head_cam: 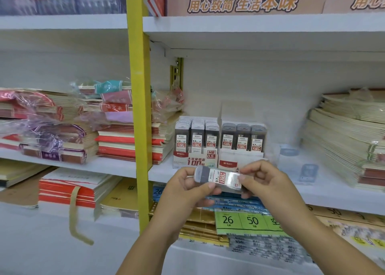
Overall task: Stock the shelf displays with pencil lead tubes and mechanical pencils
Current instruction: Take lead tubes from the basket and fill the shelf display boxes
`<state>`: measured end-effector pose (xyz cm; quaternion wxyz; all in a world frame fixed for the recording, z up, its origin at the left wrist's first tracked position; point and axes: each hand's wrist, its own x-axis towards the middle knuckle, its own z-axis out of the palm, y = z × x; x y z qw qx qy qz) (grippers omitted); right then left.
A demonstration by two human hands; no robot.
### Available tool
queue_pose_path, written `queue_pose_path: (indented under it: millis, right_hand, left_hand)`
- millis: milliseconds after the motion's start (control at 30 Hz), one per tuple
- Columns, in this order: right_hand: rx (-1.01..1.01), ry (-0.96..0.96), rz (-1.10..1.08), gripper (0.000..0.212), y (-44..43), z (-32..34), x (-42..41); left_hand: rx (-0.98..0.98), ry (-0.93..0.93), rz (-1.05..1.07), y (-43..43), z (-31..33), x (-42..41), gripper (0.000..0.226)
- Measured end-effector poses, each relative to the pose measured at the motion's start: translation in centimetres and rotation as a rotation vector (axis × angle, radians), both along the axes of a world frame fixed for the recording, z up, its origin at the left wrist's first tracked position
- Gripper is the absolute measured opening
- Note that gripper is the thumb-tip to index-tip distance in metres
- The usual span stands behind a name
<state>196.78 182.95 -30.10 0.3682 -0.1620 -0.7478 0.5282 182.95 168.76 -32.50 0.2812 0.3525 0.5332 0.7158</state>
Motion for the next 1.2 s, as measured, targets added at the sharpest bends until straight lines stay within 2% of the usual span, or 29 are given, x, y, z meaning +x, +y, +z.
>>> queue_pose_path:
  millis: [133, 233, 367, 433, 500, 567, 633, 733, 833, 1033, 1200]
  right_hand:
    - [0.017, -0.098, 0.044, 0.019, -0.7, -0.4, 0.2]
    - [0.161, -0.124, 0.102, 0.039, -1.1, 0.1, 0.2]
    - [0.366, -0.146, 0.145, 0.061, -1.2, 1.9, 0.1]
    - [0.408, -0.138, 0.102, 0.066, -0.8, 3.3, 0.2]
    - [0.425, -0.032, -0.006, 0.059, 0.3, 5.5, 0.4]
    - [0.464, 0.088, -0.09, 0.048, 1.8, 7.9, 0.5]
    - [0.591, 0.112, -0.165, 0.046, 3.2, 9.8, 0.2]
    - [0.811, -0.001, -0.268, 0.051, 5.4, 11.0, -1.3]
    - [0.873, -0.118, -0.271, 0.051, 7.1, 10.5, -2.7]
    - [0.926, -0.252, -0.307, 0.036, 8.3, 9.7, -3.8]
    - [1.111, -0.441, -0.412, 0.014, 8.2, 9.0, -4.4]
  left_hand:
    - [0.013, -0.002, 0.041, 0.2, -0.2, 0.1, 0.019]
    - [-0.004, 0.094, 0.053, 0.6, 0.0, 0.1, 0.016]
    - [0.039, 0.197, 0.031, 1.4, 0.8, 0.7, 0.023]
    - [0.04, 0.294, 0.116, 2.0, 0.9, 0.7, 0.024]
    - [-0.018, 0.543, 0.298, 2.7, 0.7, 0.4, 0.025]
    - [-0.1, 0.789, 0.409, 3.4, 0.4, 0.4, 0.039]
    - [-0.139, 0.899, 0.414, 4.1, -0.1, 0.3, 0.052]
    - [-0.176, 0.968, 0.387, 4.8, -1.2, 0.1, 0.063]
    - [-0.166, 0.998, 0.415, 5.1, -1.8, -0.2, 0.066]
    - [-0.116, 0.971, 0.415, 5.3, -2.2, -0.5, 0.065]
    - [-0.15, 0.965, 0.393, 5.3, -2.3, -0.6, 0.065]
